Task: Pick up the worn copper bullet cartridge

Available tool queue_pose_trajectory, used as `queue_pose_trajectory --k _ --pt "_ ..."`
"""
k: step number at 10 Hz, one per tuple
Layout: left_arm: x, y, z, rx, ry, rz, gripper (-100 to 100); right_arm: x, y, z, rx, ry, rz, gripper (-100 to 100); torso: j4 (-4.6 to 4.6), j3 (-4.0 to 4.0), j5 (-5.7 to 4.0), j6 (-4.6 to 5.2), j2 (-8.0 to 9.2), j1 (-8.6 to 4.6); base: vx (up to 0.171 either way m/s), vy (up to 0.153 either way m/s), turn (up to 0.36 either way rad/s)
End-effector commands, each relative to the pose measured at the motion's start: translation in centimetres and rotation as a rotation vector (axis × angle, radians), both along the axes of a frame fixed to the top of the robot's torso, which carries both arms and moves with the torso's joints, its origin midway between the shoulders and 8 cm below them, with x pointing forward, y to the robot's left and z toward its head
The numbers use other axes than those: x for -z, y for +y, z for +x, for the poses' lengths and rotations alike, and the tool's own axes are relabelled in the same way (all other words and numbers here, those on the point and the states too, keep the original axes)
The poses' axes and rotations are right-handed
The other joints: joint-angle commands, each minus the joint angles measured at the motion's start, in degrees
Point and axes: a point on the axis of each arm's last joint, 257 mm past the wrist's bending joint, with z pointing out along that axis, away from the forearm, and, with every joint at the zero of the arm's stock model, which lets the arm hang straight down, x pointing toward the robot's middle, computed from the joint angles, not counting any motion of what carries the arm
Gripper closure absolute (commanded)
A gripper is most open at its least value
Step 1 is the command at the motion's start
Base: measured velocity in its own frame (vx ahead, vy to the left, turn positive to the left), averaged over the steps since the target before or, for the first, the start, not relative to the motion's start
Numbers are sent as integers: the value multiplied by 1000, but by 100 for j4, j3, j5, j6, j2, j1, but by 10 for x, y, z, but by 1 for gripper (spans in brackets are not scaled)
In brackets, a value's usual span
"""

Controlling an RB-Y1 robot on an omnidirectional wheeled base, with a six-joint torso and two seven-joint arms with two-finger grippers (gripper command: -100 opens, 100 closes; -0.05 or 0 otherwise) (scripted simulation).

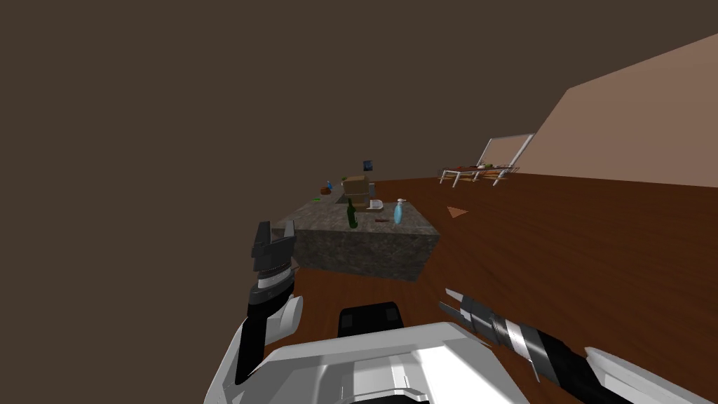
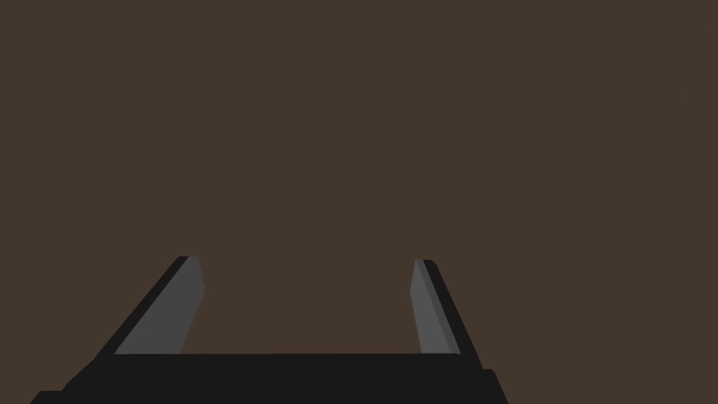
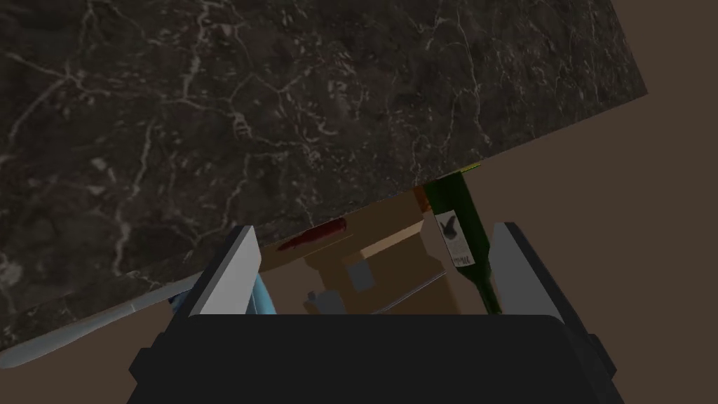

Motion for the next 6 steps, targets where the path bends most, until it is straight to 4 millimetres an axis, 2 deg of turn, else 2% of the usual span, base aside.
queue_pose_trajectory --k 1,2,3,4,5,6 --pt "0 0 0 0 0 0 0 9 -18 -10 -24 33 -53 -100 0 0 0 0 0 0 14 93 44" --pt "0 0 0 0 0 0 0 20 -38 -27 -47 78 -115 -100 0 -1 0 3 -1 -9 5 106 108" --pt "0 0 0 0 0 0 0 18 -42 -27 -62 83 -130 -100 0 0 -1 0 0 -6 3 98 74" --pt "0 0 0 0 0 0 0 27 -63 -43 -85 126 -193 -100 0 1 -1 3 2 -8 3 129 122" --pt "0 0 0 0 0 0 0 25 -67 -43 -98 131 -206 -100 0 1 1 1 3 2 19 95 78" --pt "0 0 0 0 0 0 0 31 -88 -58 -120 172 -266 -100 0 -1 0 2 -1 -7 34 90 188"
